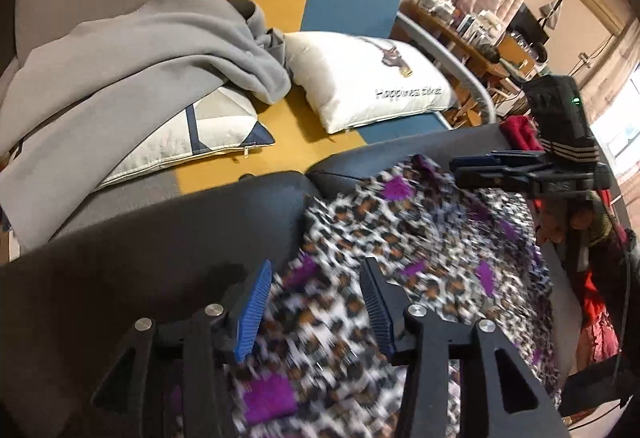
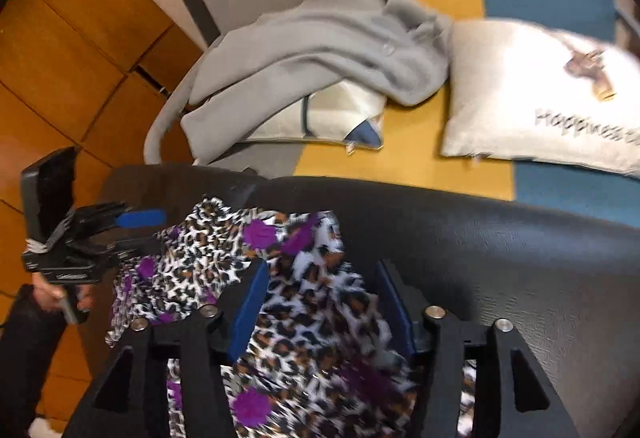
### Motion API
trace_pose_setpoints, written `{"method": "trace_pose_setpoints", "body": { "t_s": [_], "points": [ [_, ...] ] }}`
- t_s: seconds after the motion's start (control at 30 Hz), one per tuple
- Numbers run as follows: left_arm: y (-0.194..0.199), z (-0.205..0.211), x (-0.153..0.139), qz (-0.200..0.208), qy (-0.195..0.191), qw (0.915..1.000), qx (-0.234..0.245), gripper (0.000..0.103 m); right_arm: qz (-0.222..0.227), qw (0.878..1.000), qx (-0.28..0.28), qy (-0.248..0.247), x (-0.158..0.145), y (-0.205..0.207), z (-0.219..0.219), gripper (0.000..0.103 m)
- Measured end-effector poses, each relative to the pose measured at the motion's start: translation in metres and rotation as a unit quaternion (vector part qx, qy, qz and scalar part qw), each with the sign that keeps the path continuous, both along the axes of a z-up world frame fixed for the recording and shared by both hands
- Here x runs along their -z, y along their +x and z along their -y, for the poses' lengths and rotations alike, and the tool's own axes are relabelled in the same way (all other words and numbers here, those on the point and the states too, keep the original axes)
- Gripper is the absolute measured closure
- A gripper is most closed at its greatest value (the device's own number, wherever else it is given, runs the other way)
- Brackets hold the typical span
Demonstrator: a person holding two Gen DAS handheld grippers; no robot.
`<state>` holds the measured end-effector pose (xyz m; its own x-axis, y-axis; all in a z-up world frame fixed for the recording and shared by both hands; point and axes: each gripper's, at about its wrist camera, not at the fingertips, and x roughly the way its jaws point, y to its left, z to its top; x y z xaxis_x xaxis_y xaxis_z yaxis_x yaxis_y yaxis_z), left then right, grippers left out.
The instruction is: Fold clothes
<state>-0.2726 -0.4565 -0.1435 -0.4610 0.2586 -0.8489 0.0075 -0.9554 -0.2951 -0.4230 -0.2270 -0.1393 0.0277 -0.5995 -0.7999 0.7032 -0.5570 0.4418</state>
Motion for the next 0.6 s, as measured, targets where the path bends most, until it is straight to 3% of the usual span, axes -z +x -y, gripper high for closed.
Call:
{"method": "trace_pose_setpoints", "body": {
  "t_s": [0.13, 0.17, 0.2, 0.27, 0.3, 0.33, 0.4, 0.6],
  "points": [
    [-0.014, 0.000, 0.012, 0.013, 0.012, 0.9998, 0.007, 0.058, -0.032, 0.999, -0.028, 0.017, 0.001, 0.007, 0.018, 0.044],
    [-0.017, 0.000, 0.012, 0.011, 0.021, 0.9997, 0.007, 0.058, -0.032, 0.999, -0.028, 0.017, 0.001, 0.008, 0.019, 0.050],
    [-0.020, -0.001, 0.012, 0.014, 0.030, 0.9994, 0.007, 0.059, -0.031, 0.999, -0.029, 0.017, 0.002, 0.008, 0.019, 0.072],
    [-0.026, -0.008, 0.014, 0.022, 0.025, 0.9993, 0.016, 0.069, -0.028, 0.999, -0.027, 0.024, 0.005, 0.008, 0.019, 0.094],
    [-0.028, -0.011, 0.015, 0.026, 0.020, 0.9993, 0.018, 0.075, -0.027, 0.999, -0.023, 0.024, 0.005, 0.007, 0.018, 0.094],
    [-0.030, -0.013, 0.015, 0.029, 0.019, 0.9993, 0.016, 0.091, -0.031, 0.999, -0.019, 0.024, 0.004, 0.008, 0.018, 0.094],
    [-0.028, -0.013, 0.011, 0.030, 0.023, 0.9993, 0.005, 0.094, -0.042, 0.999, -0.014, 0.023, -0.003, 0.011, 0.015, 0.094],
    [0.028, -0.017, -0.037, -0.055, 0.013, 0.9984, -0.008, 0.097, -0.077, 0.996, 0.006, -0.039, -0.046, 0.039, -0.019, 0.094]
  ]
}}
